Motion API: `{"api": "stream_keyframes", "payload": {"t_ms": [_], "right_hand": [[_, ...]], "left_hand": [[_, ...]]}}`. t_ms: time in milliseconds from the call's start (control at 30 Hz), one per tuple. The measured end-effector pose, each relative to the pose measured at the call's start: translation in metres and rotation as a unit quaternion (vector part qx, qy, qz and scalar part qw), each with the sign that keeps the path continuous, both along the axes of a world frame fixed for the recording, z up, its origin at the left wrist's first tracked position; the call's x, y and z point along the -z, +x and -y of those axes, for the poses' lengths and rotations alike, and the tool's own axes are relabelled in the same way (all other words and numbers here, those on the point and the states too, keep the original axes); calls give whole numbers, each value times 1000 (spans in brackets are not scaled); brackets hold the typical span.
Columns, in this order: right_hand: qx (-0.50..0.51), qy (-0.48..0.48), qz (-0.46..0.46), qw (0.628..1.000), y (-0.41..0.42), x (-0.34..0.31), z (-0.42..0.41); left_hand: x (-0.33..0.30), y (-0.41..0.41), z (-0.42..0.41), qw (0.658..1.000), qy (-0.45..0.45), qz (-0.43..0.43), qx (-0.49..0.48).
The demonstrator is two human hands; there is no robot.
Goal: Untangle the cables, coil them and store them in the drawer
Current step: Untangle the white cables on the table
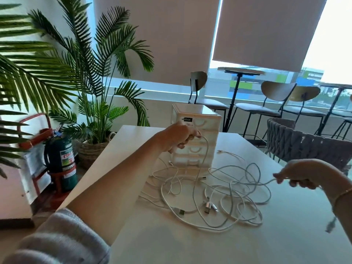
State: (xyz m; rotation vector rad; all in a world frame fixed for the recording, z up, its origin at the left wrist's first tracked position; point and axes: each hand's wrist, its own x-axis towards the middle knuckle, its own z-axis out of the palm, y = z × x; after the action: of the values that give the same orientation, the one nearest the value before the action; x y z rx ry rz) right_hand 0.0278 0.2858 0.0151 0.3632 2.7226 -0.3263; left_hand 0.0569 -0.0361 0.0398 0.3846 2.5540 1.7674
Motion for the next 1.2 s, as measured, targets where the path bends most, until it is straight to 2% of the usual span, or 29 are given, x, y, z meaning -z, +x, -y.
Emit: {"api": "stream_keyframes", "payload": {"t_ms": [133,167,233,267,300,333,367,400,433,533,667,767,867,933,967,1067,1133,1200], "right_hand": [[-12,225,-39,974,-12,12,-15],[-7,258,-53,965,-15,17,-15],[-11,239,-124,963,-18,18,3],[-51,175,-187,965,-17,14,22],[-108,49,-225,967,-15,8,44],[-156,-122,-224,954,-9,4,70],[-178,-303,-185,918,2,0,98],[-183,-438,-144,868,11,-3,117],[-176,-513,-119,832,18,-6,132],[-115,-576,-104,802,24,-3,157],[-88,-546,-99,828,27,6,169],[-93,-539,-96,832,27,11,172],[-105,-504,-100,852,25,16,173],[-115,-455,-114,875,23,20,172],[-120,-442,-122,880,22,23,172],[-130,-456,-128,871,17,31,175],[-133,-461,-124,868,17,35,179],[-140,-461,-122,868,19,40,183]], "left_hand": [[-2,4,-1,992,-109,-53,18],[-1,4,-3,989,-135,-60,28],[3,3,-10,979,-184,-76,49],[5,3,-14,973,-206,-88,54],[7,3,-19,968,-221,-100,57],[9,1,-24,965,-230,-110,56],[10,1,-28,962,-239,-123,55],[11,1,-32,955,-255,-146,46],[13,1,-34,945,-275,-177,33],[21,-1,-29,920,-282,-274,10],[37,0,-15,919,-232,-319,-7],[47,3,-12,915,-216,-337,-41],[50,12,-3,936,-187,-287,-82],[51,19,9,956,-232,-173,-49],[54,21,15,950,-294,-104,-20],[76,24,34,893,-444,51,59],[95,26,42,883,-456,89,69],[107,30,46,893,-444,60,42]]}}
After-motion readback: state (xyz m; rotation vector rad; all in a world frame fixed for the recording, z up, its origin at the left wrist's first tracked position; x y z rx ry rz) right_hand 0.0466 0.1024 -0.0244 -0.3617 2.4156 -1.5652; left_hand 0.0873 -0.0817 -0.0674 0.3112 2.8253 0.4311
